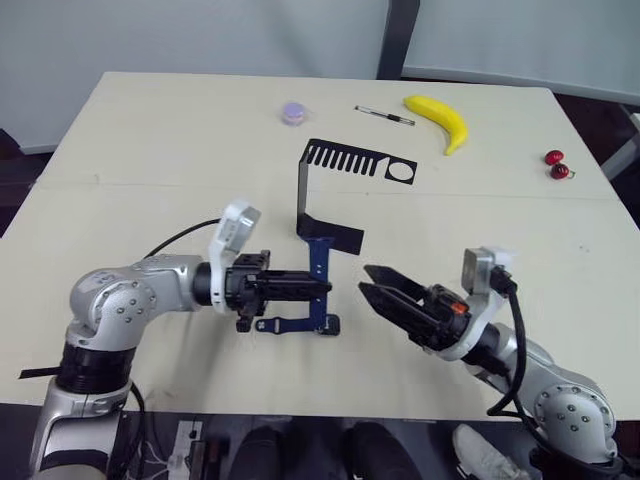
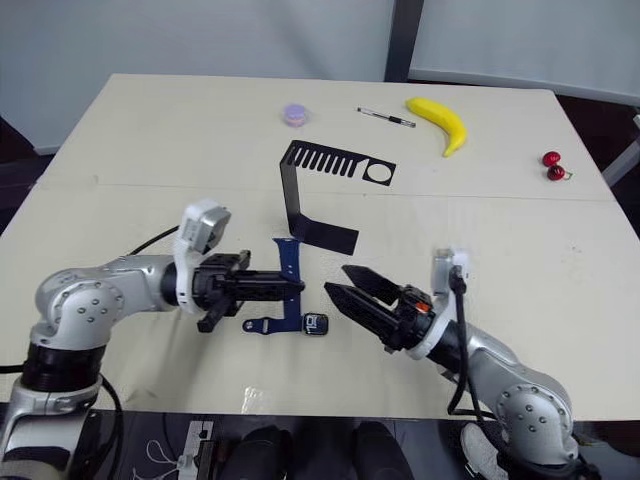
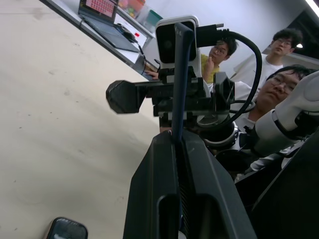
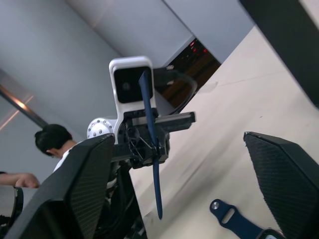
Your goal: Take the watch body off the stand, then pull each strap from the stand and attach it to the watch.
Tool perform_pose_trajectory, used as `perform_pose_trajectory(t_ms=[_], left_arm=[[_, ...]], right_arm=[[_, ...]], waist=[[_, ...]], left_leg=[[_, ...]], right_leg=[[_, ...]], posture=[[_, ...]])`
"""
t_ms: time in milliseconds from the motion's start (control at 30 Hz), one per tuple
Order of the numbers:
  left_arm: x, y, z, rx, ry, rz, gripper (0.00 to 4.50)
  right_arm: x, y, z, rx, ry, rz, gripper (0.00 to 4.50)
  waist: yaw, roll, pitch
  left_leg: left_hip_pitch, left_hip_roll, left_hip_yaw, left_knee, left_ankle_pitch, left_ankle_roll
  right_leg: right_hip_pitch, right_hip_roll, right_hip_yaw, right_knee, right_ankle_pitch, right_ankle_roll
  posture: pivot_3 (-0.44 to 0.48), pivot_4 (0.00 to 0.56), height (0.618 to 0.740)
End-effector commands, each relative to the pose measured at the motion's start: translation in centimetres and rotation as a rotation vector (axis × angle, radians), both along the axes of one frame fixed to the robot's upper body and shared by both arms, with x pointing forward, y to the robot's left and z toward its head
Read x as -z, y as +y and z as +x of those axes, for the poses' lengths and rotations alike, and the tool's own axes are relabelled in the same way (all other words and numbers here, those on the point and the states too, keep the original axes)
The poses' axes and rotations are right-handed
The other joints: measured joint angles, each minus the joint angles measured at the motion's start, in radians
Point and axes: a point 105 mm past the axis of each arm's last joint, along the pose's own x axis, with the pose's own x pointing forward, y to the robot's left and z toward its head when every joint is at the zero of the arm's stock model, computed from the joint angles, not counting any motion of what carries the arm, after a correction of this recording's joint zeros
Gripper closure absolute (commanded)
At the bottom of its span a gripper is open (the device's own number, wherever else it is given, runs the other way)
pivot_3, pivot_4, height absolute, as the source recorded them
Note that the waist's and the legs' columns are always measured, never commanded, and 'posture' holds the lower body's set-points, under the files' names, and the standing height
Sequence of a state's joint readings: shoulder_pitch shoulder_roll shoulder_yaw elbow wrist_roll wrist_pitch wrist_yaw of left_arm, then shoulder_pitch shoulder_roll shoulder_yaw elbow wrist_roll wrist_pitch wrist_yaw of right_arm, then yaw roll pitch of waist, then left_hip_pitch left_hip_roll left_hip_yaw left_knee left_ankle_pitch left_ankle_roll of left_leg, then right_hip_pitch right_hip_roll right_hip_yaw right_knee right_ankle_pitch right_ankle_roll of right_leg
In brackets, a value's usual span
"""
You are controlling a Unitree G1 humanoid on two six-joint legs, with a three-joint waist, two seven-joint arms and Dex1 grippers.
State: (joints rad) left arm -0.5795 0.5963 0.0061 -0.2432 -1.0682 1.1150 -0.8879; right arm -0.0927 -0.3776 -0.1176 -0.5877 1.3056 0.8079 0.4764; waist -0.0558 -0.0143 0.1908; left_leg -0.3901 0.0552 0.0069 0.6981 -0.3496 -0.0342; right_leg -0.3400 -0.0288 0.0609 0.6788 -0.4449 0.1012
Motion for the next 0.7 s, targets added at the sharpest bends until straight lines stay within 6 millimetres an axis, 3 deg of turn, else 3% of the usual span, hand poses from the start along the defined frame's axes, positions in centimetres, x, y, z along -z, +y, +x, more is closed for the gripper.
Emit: perform_pose_trajectory(t_ms=[33,400,567,700], left_arm=[[-0.7,-0.6,0.1,0.017,0.025,-0.027,4.5],[-1.0,-0.4,0.4,0.023,0.058,-0.035,4.5],[-0.8,-0.5,0.3,0.023,0.046,-0.026,4.5],[-0.7,-0.6,0.2,0.021,0.047,-0.031,4.5]], right_arm=[[-1.0,0.8,-0.3,-0.022,-0.037,0.025,0.12],[-2.1,1.5,1.2,-0.003,-0.075,0.075,0.12],[-2.4,1.9,1.3,-0.017,-0.087,0.074,2.4],[-2.7,2.2,1.3,-0.033,-0.091,0.087,2.4]], waist=[[0.0,0.0,0.0],[-0.001,0.0,0.0],[-0.001,0.0,0.0],[-0.001,0.0,0.0]], left_leg=[[0.0,0.0,0.0,0.0,0.0,0.0],[0.0,0.0,0.0,0.0,0.0,0.0],[0.0,0.0,-0.001,0.0,0.0,0.0],[0.0,0.0,-0.001,0.0,0.0,0.0]], right_leg=[[0.0,0.0,0.0,0.0,0.0,0.0],[-0.001,0.0,0.0,0.0,0.0,0.0],[-0.001,-0.001,0.0,0.001,0.0,0.0],[-0.001,-0.001,0.0,0.001,0.0,0.0]], posture=[[0.0,0.15,0.74],[0.0,0.15,0.74],[0.0,0.15,0.74],[0.0,0.15,0.74]])
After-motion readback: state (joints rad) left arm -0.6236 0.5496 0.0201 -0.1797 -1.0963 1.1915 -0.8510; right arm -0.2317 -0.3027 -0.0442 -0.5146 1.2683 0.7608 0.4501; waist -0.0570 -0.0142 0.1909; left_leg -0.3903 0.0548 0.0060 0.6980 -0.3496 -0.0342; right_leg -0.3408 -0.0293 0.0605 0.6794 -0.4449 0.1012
